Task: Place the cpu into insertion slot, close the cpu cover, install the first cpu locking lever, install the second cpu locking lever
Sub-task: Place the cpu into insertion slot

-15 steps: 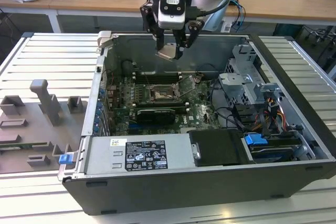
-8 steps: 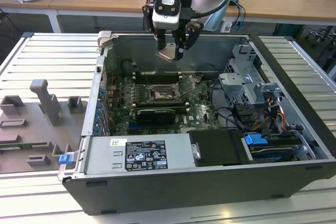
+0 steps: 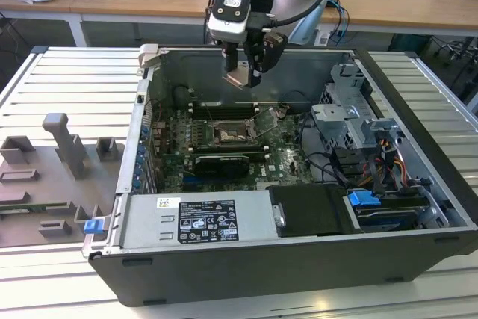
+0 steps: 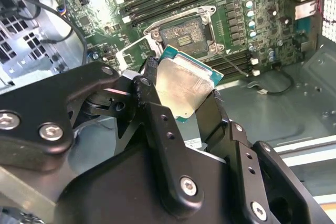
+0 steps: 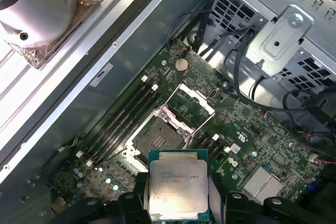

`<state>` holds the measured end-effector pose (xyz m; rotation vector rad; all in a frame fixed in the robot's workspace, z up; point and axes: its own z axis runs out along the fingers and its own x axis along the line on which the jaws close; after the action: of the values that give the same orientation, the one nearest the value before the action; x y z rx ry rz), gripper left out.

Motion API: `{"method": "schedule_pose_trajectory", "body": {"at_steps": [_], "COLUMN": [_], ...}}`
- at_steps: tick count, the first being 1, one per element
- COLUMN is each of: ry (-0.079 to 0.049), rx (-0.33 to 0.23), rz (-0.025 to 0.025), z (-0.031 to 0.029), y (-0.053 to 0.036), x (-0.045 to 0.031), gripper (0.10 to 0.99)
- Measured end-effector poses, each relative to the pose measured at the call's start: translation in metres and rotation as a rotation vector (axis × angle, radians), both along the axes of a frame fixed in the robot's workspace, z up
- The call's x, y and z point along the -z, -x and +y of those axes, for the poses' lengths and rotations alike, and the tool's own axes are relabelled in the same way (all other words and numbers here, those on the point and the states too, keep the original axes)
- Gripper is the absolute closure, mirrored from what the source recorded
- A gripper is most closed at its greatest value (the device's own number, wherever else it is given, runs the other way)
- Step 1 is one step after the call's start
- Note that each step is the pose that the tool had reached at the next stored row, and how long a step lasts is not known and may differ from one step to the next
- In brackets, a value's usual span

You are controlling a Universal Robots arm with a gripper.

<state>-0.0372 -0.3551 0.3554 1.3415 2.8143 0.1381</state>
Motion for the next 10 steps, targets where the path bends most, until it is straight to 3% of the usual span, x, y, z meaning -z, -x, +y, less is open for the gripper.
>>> {"method": "schedule_pose_trajectory", "body": {"at_steps": [3,10], "ry": [0.000,0.000], "rx": [0.038,0.041], "rz": [0.0000,0.0001], "z": [0.0000,0.0000], "y": [0.0000,0.0000], "x": [0.0004,0.0019], "gripper": [0.545,0.545]}}
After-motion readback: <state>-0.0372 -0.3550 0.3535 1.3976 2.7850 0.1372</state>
